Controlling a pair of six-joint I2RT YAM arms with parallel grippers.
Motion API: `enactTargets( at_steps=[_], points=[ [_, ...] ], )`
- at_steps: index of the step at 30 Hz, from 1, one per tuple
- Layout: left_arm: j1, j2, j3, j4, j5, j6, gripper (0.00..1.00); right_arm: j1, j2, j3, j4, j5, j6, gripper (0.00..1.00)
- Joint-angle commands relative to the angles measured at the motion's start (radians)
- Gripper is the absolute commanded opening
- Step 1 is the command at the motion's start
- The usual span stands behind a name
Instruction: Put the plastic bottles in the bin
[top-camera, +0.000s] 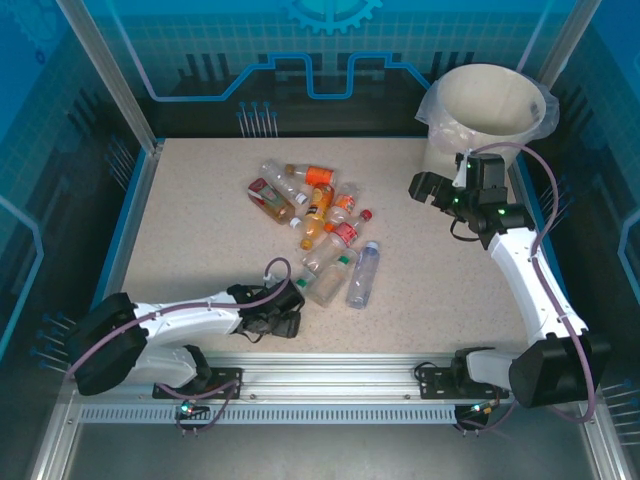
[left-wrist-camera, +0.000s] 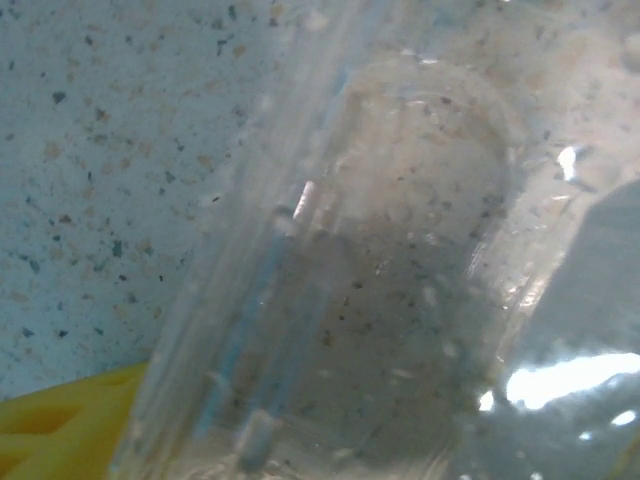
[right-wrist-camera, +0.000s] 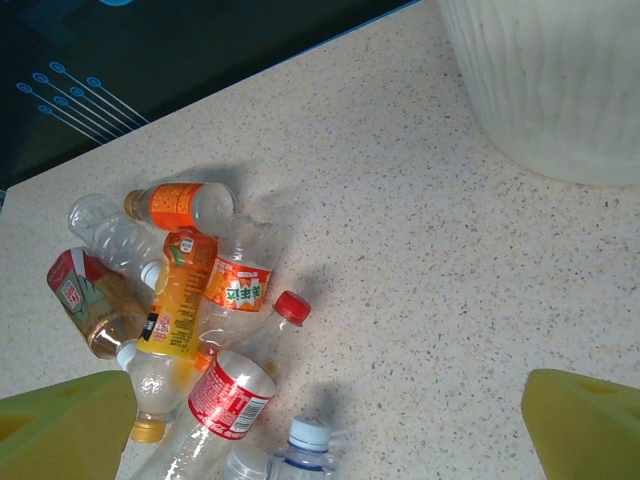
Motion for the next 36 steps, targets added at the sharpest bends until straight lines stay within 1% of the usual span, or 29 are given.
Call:
enactTargets(
  at_steps=[1, 4, 7, 10, 14, 16, 18, 21, 26, 29, 32, 36],
  points=[
    [-0.003, 0.002, -0.011, 0.05, 0.002, 0.038, 0.7, 0.012, 0.001, 0.014, -0.029, 0.007, -0.014, 1.0],
    [-0.006, 0.004, -0.005, 0.068, 0.022, 0.069, 0.6, 0.016, 0.002, 0.012, -0.03, 0.007, -0.015, 1.0],
    [-0.005, 0.005, 0.006, 0.064, 0.017, 0.095, 0.53, 0.018, 0.005, 0.012, -0.03, 0.006, -0.018, 1.0],
    [-0.004, -0.008, 0.005, 0.062, 0.002, 0.099, 0.51, 0.02, 0.007, 0.014, -0.031, 0.003, -0.021, 1.0],
    [0.001, -0.062, -0.025, 0.096, -0.001, 0.083, 0.5, 0.024, 0.006, 0.013, -0.031, 0.0, -0.022, 1.0],
    [0.016, -0.095, -0.035, 0.106, -0.002, 0.071, 0.49, 0.029, 0.008, 0.012, -0.024, -0.011, -0.026, 1.0],
    [0.051, -0.131, -0.043, 0.117, 0.012, 0.06, 0.49, 0.031, 0.009, 0.009, -0.009, -0.033, -0.032, 1.0],
    [0.121, -0.187, -0.045, 0.135, 0.06, 0.073, 0.49, 0.04, 0.007, 0.005, 0.022, -0.083, -0.039, 1.0],
    [0.203, -0.245, 0.025, 0.156, 0.133, 0.157, 0.48, 0.071, 0.009, 0.0, 0.076, -0.168, -0.053, 1.0],
    [0.221, -0.227, 0.103, 0.181, 0.182, 0.196, 0.48, 0.101, 0.016, 0.003, 0.102, -0.233, -0.052, 1.0],
    [0.223, -0.175, 0.215, 0.2, 0.213, 0.244, 0.48, 0.139, 0.027, 0.014, 0.108, -0.31, -0.053, 1.0],
    [0.222, -0.108, 0.328, 0.281, 0.231, 0.319, 0.48, 0.193, 0.051, 0.028, 0.112, -0.454, -0.04, 1.0]
  ],
)
